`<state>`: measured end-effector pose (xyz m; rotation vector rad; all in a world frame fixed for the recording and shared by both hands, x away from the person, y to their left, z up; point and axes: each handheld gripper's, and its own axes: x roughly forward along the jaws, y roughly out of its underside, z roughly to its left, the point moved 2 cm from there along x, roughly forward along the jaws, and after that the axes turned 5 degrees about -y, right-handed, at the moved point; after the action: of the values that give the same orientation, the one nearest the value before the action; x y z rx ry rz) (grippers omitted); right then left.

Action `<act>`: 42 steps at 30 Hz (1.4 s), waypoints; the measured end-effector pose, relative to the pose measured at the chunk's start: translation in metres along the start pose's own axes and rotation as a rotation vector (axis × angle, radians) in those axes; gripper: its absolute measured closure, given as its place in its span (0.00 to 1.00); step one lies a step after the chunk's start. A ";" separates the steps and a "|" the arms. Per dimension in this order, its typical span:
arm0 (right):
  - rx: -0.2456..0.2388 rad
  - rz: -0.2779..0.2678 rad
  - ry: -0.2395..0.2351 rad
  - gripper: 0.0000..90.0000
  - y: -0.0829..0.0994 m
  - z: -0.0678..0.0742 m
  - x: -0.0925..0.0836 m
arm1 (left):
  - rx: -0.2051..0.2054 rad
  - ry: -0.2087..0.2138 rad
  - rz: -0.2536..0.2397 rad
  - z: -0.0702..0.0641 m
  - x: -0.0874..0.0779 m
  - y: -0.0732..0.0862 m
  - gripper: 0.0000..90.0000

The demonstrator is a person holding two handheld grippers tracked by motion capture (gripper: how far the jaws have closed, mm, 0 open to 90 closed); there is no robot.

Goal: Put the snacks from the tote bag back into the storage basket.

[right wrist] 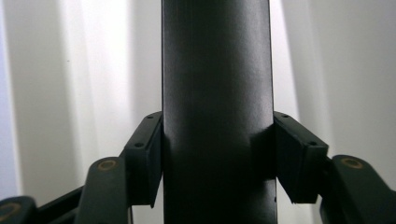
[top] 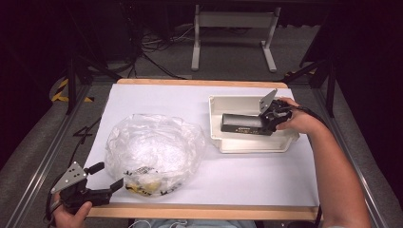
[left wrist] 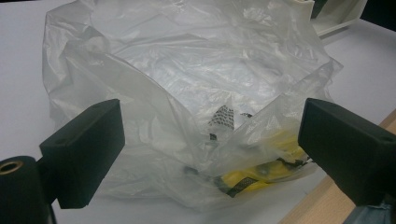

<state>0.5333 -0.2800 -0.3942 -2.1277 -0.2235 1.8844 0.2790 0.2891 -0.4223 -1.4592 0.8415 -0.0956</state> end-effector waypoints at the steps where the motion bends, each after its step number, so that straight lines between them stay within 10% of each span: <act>1: 0.004 -0.005 0.017 0.37 0.000 -0.002 0.000 | -0.001 -0.001 0.000 0.000 0.000 0.000 0.09; 16: 0.062 -0.149 0.100 0.35 0.001 0.009 -0.030 | 0.002 0.007 0.000 0.000 0.002 -0.001 0.09; 23: 0.203 -0.312 0.159 0.32 0.001 0.035 -0.062 | 0.008 0.014 0.000 0.000 0.004 -0.003 0.09; 42: 0.390 -0.494 0.223 0.22 0.012 0.104 -0.099 | 0.020 0.046 0.004 -0.001 0.017 -0.010 0.09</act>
<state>0.4162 -0.3093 -0.3156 -1.7907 -0.2757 1.2804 0.2946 0.2781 -0.4210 -1.4409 0.8789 -0.1350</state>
